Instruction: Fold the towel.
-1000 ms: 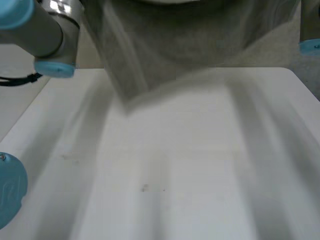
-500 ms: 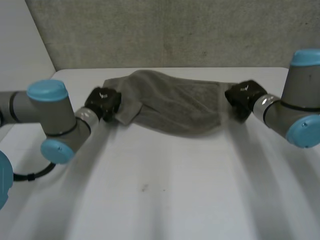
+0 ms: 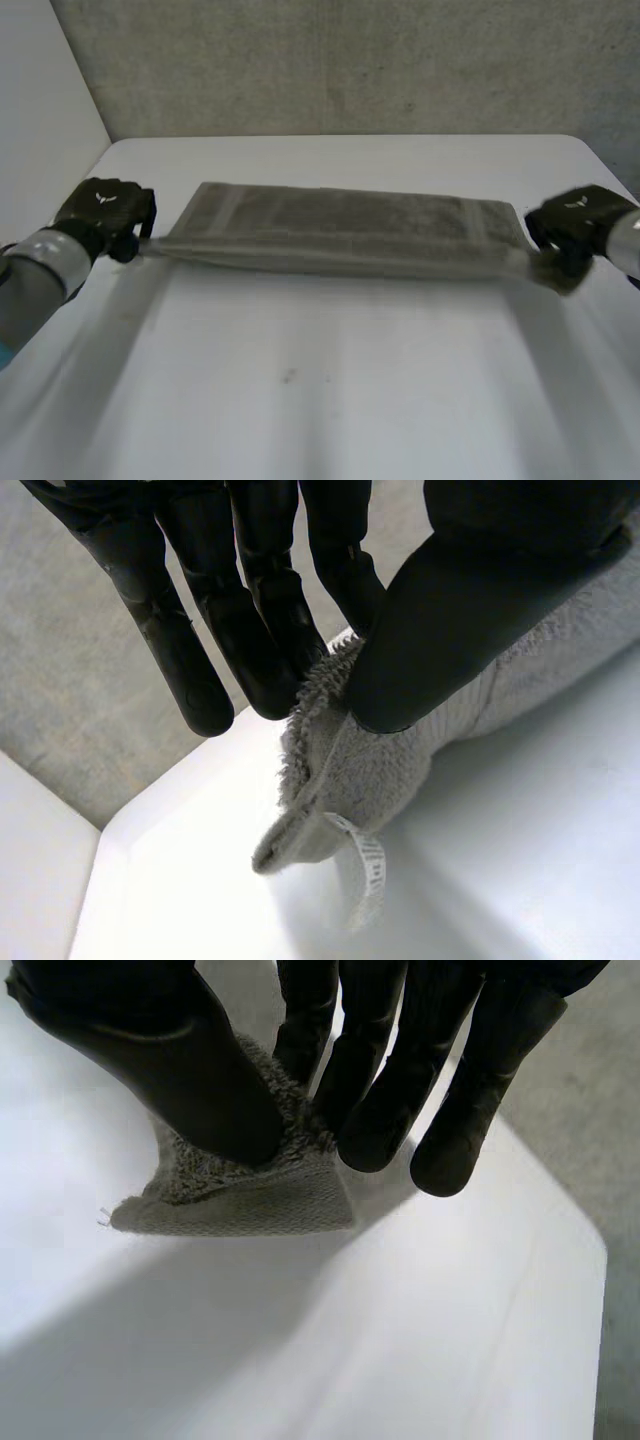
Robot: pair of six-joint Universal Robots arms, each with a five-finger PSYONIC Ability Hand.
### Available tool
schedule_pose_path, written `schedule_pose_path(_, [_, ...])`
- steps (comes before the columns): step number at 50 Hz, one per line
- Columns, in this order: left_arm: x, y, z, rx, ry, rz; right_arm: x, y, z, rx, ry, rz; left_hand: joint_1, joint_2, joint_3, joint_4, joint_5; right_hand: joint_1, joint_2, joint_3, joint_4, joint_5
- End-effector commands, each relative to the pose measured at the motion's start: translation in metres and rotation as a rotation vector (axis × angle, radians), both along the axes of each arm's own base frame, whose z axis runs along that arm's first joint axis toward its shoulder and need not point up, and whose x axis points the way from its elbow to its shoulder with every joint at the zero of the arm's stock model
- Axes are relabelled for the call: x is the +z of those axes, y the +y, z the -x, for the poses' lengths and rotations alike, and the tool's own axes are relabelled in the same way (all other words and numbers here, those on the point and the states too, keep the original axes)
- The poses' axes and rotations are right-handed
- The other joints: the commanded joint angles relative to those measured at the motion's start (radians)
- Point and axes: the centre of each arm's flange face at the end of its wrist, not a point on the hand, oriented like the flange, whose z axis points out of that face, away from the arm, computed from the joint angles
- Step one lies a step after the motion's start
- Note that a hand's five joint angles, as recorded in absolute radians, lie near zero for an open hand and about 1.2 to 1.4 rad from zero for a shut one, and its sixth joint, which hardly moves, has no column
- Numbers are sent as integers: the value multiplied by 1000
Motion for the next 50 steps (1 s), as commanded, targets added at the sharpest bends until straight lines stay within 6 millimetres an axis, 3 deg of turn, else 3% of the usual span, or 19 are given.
schedule_pose_path(1, [21, 75, -9, -69, -89, 30, 29, 40, 34, 14, 82, -74, 207, 178, 179, 178, 192, 73, 84, 64, 59, 62])
schedule_pose_path(6, [14, 84, -12, -93, -75, 11, 27, 39, 52, 27, 95, -75, 207, 178, 179, 178, 192, 73, 84, 64, 59, 62])
schedule_pose_path(12, [-4, 83, -5, -152, -62, -53, 14, 35, 51, 66, 69, -111, 207, 178, 179, 178, 192, 73, 84, 64, 59, 62])
schedule_pose_path(14, [-18, 69, 6, -193, -60, -77, -1, 24, 50, 69, 64, -158, 207, 178, 179, 178, 192, 73, 84, 64, 59, 62])
schedule_pose_path(18, [-25, 55, 25, -249, -58, -66, -12, 13, 44, 75, 42, -178, 207, 178, 179, 178, 192, 73, 84, 64, 59, 62])
schedule_pose_path(20, [-35, 36, 40, -262, -66, -67, -21, -3, 37, 54, -12, -193, 207, 178, 179, 178, 192, 73, 84, 64, 59, 62])
schedule_pose_path(23, [-38, 22, 44, -245, -71, -61, -26, -12, 35, 37, -33, -198, 207, 178, 179, 178, 192, 73, 84, 64, 59, 62])
schedule_pose_path(25, [-46, -4, 48, -198, -65, -57, -32, -31, 31, 11, -64, -191, 207, 178, 179, 178, 192, 73, 84, 64, 59, 62])
schedule_pose_path(26, [-46, -4, 48, -198, -65, -57, -32, -31, 31, 11, -64, -191, 207, 178, 179, 178, 192, 73, 84, 64, 59, 62])
schedule_pose_path(28, [-52, -25, 55, -177, -48, -47, -40, -48, 25, -11, -92, -182, 207, 178, 179, 178, 192, 73, 84, 64, 59, 62])
schedule_pose_path(34, [-57, -48, 67, -181, -27, -19, -51, -73, 17, -51, -110, -158, 207, 178, 179, 178, 192, 73, 84, 64, 59, 62])
schedule_pose_path(39, [-68, -81, 72, -128, -35, 21, -65, -97, 11, -101, -98, -121, 207, 178, 179, 178, 192, 73, 84, 64, 59, 62])
schedule_pose_path(50, [-81, -107, 90, -136, -33, 45, -81, -121, 5, -141, -92, -73, 207, 178, 179, 178, 192, 73, 84, 64, 59, 62])
